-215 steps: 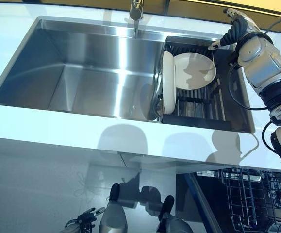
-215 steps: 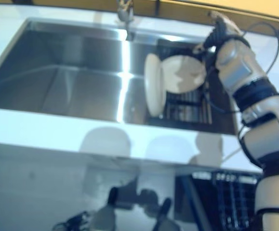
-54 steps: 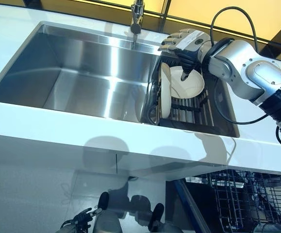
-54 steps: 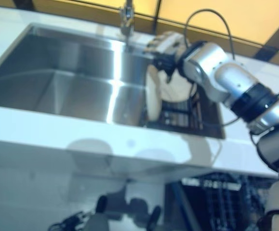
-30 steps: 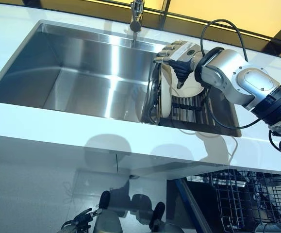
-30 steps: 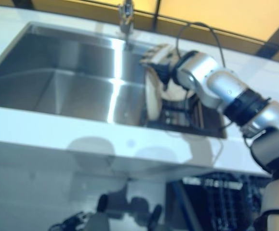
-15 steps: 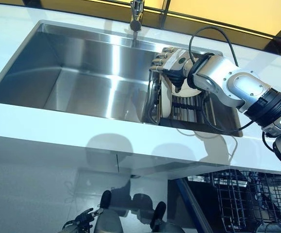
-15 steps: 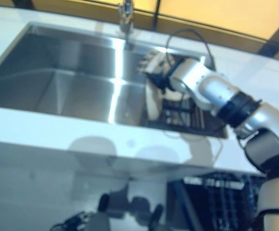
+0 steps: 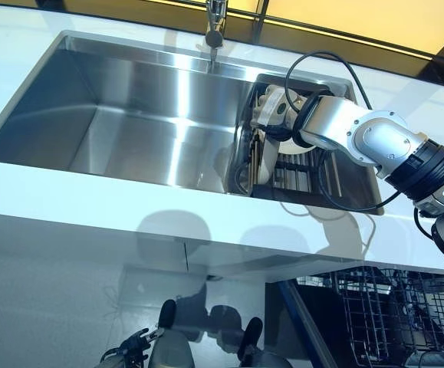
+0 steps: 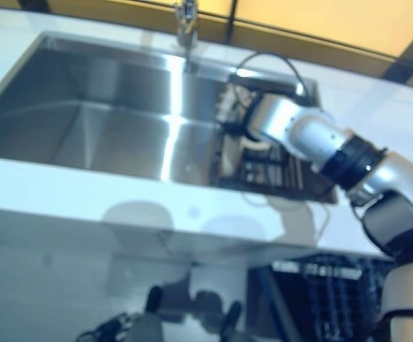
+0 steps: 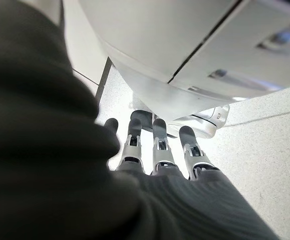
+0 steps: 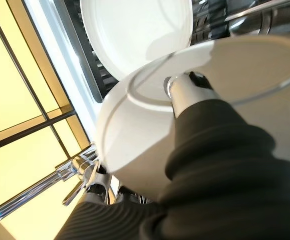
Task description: Take plates into dishwasher
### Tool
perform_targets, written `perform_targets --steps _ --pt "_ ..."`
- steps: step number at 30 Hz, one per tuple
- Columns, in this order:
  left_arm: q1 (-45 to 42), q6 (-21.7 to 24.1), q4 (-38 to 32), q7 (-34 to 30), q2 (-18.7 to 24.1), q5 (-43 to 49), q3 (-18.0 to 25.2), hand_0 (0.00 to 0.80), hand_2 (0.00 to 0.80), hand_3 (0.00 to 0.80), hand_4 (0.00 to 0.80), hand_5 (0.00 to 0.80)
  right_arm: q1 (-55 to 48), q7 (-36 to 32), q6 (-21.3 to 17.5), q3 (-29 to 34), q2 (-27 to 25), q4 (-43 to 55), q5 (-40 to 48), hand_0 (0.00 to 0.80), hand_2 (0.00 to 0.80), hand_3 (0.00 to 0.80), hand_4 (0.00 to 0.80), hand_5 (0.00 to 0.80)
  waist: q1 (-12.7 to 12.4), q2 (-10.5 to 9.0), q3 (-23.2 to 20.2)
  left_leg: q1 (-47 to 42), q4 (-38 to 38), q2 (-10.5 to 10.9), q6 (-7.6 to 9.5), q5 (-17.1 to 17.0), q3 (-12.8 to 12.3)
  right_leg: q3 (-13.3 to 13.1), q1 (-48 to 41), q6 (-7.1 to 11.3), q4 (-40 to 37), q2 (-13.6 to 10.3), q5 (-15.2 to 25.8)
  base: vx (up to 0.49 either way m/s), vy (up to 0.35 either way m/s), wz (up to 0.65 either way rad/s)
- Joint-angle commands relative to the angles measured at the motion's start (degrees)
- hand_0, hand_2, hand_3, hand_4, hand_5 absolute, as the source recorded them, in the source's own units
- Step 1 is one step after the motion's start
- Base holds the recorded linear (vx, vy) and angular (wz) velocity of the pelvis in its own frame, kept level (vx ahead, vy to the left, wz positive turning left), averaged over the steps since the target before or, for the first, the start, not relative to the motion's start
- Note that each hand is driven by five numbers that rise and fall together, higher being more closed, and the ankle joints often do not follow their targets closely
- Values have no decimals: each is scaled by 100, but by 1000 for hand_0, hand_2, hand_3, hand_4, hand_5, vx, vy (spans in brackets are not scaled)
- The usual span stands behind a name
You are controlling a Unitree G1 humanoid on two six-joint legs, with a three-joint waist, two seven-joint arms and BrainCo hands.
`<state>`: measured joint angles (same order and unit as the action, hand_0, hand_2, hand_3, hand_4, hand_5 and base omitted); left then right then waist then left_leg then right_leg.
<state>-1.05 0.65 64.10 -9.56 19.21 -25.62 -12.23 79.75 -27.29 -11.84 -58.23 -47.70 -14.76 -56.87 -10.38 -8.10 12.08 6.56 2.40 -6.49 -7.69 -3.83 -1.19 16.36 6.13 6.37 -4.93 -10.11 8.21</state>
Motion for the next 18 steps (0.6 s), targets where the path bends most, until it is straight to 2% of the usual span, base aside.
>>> perform_targets --steps 1,9,15,18 --pt "268 64 231 -12 -25 17 -83 0 0 0 0 0 332 -104 -3 -319 -146 -195 -290 800 800 800 800 800 -98 -77 125 220 260 228 268 -300 63 70 -140 228 -7 -60 26 0 0 0" --pt "261 23 234 -11 -39 15 -73 0 0 0 0 0 408 -113 -264 -347 -221 -250 -344 800 800 800 800 800 -63 -80 67 176 260 218 271 -284 23 44 -170 223 -7 -54 7 0 0 0" --pt "216 5 278 -46 -46 74 -35 0 0 0 0 0 486 154 -450 -356 -296 -283 -386 800 800 800 800 800 -24 -114 -47 86 260 200 264 -252 -4 18 -232 225 -7 -36 -10 0 0 0" --pt "178 -3 296 -36 -60 95 -9 0 0 0 0 0 548 207 -359 -362 -349 -263 -314 800 800 800 800 800 -1 -134 -118 21 260 188 261 -228 -24 -9 -285 224 -7 -23 -28 0 0 0"
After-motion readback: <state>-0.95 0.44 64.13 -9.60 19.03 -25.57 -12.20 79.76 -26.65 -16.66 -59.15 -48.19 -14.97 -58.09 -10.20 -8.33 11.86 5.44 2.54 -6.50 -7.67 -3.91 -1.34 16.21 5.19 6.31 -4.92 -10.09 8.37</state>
